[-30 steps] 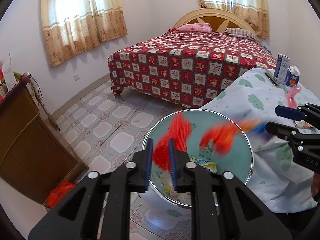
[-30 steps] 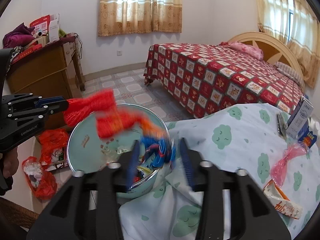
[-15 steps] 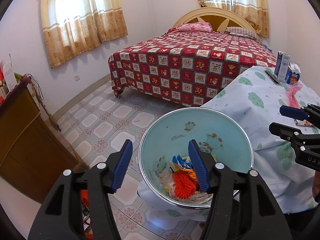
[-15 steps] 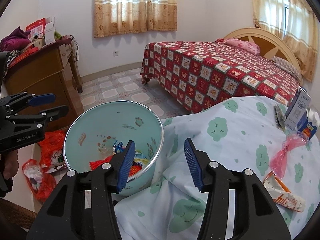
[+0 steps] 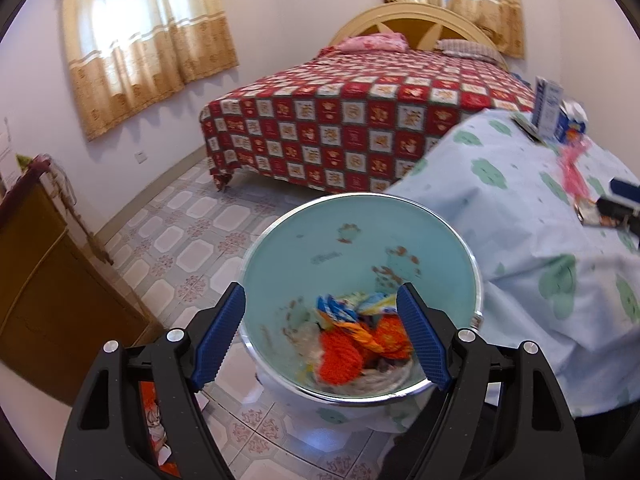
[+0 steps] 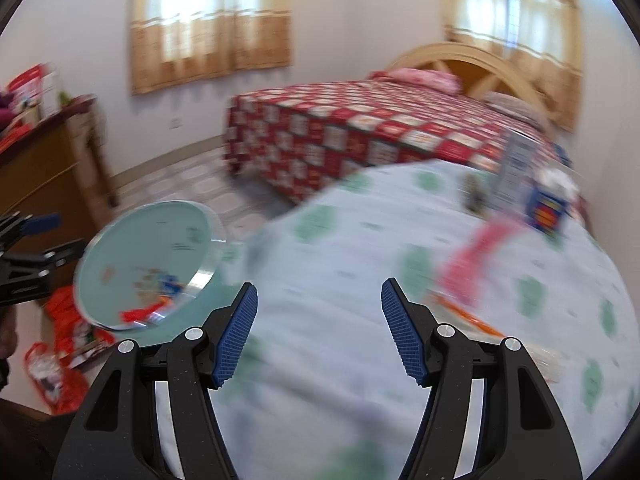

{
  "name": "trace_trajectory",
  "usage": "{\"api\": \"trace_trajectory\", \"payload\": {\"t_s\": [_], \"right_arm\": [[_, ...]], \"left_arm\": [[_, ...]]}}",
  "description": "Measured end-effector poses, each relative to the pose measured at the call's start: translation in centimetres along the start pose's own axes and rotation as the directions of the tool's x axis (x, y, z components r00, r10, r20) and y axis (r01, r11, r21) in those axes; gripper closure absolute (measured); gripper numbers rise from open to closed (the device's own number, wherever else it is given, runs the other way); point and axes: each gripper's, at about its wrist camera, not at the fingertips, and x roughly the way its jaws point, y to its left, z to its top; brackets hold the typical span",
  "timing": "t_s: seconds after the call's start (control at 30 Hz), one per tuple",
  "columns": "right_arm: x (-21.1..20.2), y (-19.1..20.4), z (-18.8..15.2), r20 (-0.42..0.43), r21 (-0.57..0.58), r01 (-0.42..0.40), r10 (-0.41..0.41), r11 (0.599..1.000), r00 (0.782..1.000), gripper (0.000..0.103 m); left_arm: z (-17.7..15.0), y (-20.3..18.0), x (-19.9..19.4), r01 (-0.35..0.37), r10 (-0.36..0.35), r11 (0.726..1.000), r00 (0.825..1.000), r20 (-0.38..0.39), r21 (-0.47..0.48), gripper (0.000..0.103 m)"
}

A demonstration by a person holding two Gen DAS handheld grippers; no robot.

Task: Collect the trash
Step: 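Move the right tool over the white-orange wrapper on the table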

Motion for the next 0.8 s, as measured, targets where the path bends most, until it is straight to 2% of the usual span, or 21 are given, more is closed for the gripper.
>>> {"api": "trace_trajectory", "payload": {"t_s": [0.17,0.27,0.43,0.6,0.73,0.8], "right_arm": [[-1.6,-7.3,-1.6,-0.021,0.097,0.143,-0.141,0.985,0.99,0.039],[-0.8,-10.3,-2.1,-0.072,0.106,0.164,-0.157,0.981,0.985,0.039],[1.1,-12.7,-2.4,-0.145,0.092,0.123,-0.109,0.988,0.983,0.039],[2.6,-12.5,-3.1,-0.203,0.055,0.053,-0.041,0.997,0.978,0.04],[2.8,-12.2,-3.2,-0.227,0.068,0.007,0.009,0.998,0.974,0.059],[2.5,-11.7,-3.3,-0.227,0.05,0.01,0.002,0.999,0.974,0.06]], "left_arm": [[-0.6,-2.2,-0.1,0.02,-0.02,0.998,1.0,-0.001,0.056,0.026],[-0.8,-2.7,0.0,0.022,-0.022,0.997,1.0,-0.008,0.07,0.026],[-0.7,-2.9,-0.2,0.008,-0.008,0.997,1.0,-0.002,0.08,0.026],[-0.8,-2.7,0.0,-0.001,0.002,0.997,1.0,-0.009,0.079,0.026],[-0.7,-2.6,0.0,0.0,0.001,0.997,1.0,-0.006,0.077,0.026],[-0.7,-2.6,0.0,-0.001,0.002,0.997,1.0,-0.005,0.077,0.026]]}}
